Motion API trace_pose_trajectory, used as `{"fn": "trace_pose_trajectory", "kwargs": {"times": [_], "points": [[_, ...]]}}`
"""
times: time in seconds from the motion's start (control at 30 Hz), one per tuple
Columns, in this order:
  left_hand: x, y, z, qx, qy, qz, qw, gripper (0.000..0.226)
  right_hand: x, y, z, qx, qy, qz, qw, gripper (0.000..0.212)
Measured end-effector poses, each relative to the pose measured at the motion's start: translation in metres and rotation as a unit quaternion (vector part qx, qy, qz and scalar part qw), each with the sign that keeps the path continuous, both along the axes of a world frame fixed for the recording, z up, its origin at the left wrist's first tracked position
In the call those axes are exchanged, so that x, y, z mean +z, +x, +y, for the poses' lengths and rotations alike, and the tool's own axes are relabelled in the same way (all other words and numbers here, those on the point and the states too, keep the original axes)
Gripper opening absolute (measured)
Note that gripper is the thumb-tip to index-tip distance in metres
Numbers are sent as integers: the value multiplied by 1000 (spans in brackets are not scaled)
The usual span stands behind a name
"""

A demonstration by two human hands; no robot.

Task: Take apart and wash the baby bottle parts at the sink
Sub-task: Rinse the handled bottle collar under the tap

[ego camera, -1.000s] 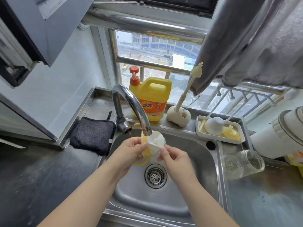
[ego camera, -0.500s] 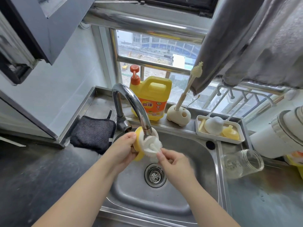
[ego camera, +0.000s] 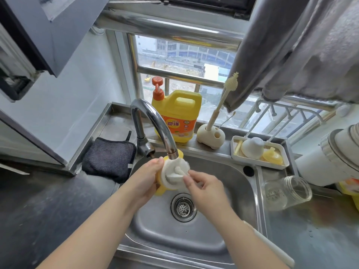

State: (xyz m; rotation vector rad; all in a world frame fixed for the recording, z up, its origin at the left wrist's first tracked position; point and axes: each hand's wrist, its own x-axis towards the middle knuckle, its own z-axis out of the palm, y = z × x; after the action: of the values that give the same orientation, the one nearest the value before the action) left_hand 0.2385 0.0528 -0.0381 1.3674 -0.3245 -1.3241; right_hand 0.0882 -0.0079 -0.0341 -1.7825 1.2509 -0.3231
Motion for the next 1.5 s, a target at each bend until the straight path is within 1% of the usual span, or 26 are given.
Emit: {"fn": "trace_pose_trajectory", "kwargs": {"times": [0.07,0.13,0.27,0.37,0.43,0.53,0.6,0.7,0.73,0.83,0.9,0.97,1.03,1.1,1.2,1.23,1.27,1.3,1.37,1.4,1.43,1.5], "points": [[2,0,-1,10,-3,-6,1000,38,8,2,-7,0,-5,-3,1000,21],[3,1,-3,22,-5,-3,1000,39,10,1,-11,5,-14,8,1000,23],[4,3,-4,68,8,37,997,39,0,-13,-4,-3,0,27,1000,28],[-1,1,-3,118,22,92,988,35,-6,-18,7,-11,23,7,1000,27],[-4,-3,-3,136,27,120,983,35,-6,-15,13,4,36,-9,999,25],[-5,-9,-4,139,28,126,982,36,-5,-9,17,28,56,-29,998,22],[-3,-8,-4,152,25,119,981,33,-7,-12,15,35,50,-6,998,22],[-2,3,-4,159,6,106,982,31,-9,-25,4,43,24,53,997,23],[-2,4,-4,146,0,91,985,30,-5,-26,0,41,15,58,997,23],[-6,-4,-1,64,5,18,998,33,12,-14,-8,52,-44,64,996,21],[-7,-8,1,51,8,-3,999,34,24,-5,-10,86,-91,123,984,24],[-8,-7,2,48,9,-41,998,25,26,-4,-9,128,-125,196,964,27],[-8,-6,4,25,-2,-91,995,20,20,-7,-4,155,-102,214,959,28],[-10,-7,9,1,-26,-113,993,20,12,-7,-1,164,-46,192,966,32],[-13,-10,11,-35,-39,-126,991,35,7,0,-5,133,13,126,983,40],[-13,-11,11,-44,-40,-134,989,40,7,1,-6,134,24,116,984,41],[-13,-12,10,-49,-44,-148,987,41,6,1,-5,145,31,119,982,42],[-13,-12,10,-56,-44,-176,982,36,5,0,-4,155,35,125,979,43],[-12,-14,10,-81,-36,-268,959,28,0,-8,-3,147,59,129,979,45],[-13,-13,11,-98,-23,-327,940,29,-3,-14,-3,130,80,127,980,46],[-16,-10,13,-116,-5,-389,914,29,-6,-20,-4,113,101,125,981,46],[-23,-4,18,-141,30,-504,851,31,-8,-31,-8,77,123,124,982,46]]}}
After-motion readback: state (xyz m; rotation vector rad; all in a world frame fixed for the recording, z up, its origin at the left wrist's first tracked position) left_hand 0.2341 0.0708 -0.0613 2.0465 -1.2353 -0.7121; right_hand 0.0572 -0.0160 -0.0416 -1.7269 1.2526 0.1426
